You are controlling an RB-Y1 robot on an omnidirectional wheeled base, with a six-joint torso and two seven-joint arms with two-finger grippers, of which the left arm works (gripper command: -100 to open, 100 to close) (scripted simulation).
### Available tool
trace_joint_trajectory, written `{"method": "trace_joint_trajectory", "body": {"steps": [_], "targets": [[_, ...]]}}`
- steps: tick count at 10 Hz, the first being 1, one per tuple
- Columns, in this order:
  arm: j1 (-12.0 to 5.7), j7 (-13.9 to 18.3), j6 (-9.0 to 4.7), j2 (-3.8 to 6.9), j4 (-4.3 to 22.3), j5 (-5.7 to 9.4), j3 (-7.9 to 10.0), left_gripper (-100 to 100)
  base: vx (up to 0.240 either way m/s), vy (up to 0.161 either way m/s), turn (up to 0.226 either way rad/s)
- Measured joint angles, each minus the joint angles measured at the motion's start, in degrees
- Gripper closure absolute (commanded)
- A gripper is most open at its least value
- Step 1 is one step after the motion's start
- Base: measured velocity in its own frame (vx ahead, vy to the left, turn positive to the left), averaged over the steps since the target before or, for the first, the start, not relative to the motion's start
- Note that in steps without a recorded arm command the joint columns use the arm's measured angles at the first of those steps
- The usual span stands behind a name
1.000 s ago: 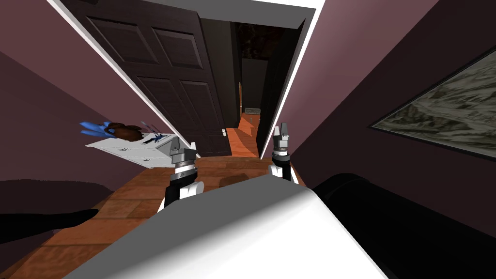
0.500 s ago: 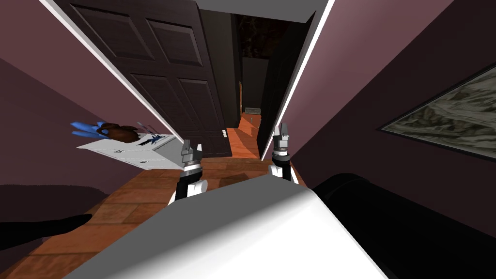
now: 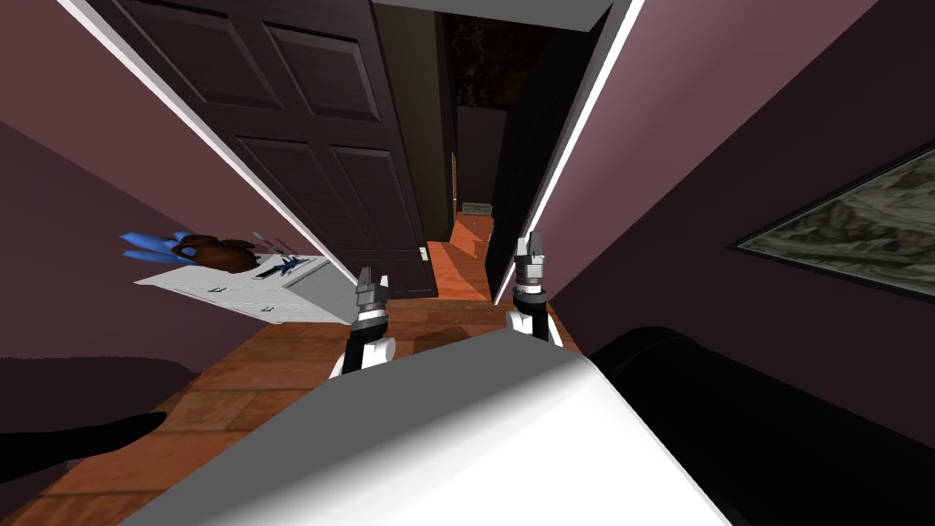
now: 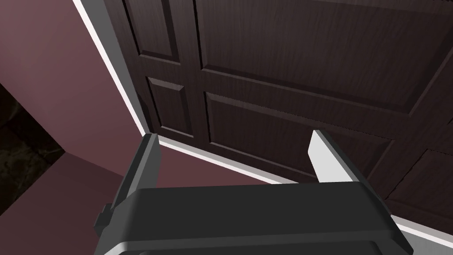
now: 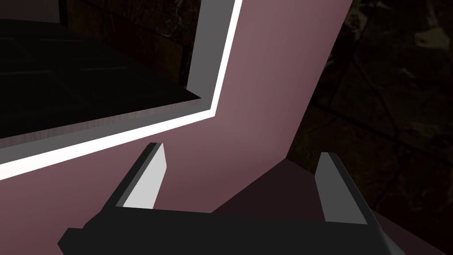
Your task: Push the door open
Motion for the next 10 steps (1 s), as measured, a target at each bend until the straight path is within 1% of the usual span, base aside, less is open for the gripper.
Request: {"method": "trace_joint_trajectory", "body": {"steps": [1, 2, 4, 6, 8, 9, 10], "targets": [[-0.61, 0.10, -0.75, 0.14, 1.85, -0.19, -0.17, -100, 0.083, 0.036, -0.003], [-1.37, 0.08, -1.27, 0.04, 3.53, -0.48, -0.45, -100, 0.063, 0.023, -0.003], [-2.58, 0.46, -2.15, 0.58, 6.99, -0.52, -0.28, -100, 0.069, 0.023, -0.002], [-4.31, 0.78, -2.81, 0.88, 10.65, -0.85, -0.45, -100, 0.084, 0.027, -0.003], [-4.92, 0.82, -3.59, 0.78, 13.30, -1.19, -0.82, -100, 0.072, 0.024, -0.002], [-5.70, 0.86, -3.92, 0.80, 14.85, -1.41, -1.00, -100, 0.063, 0.019, -0.004], [-6.00, 0.96, -4.33, 0.90, 16.12, -1.49, -1.06, -100, 0.055, 0.017, 0.000]]}}
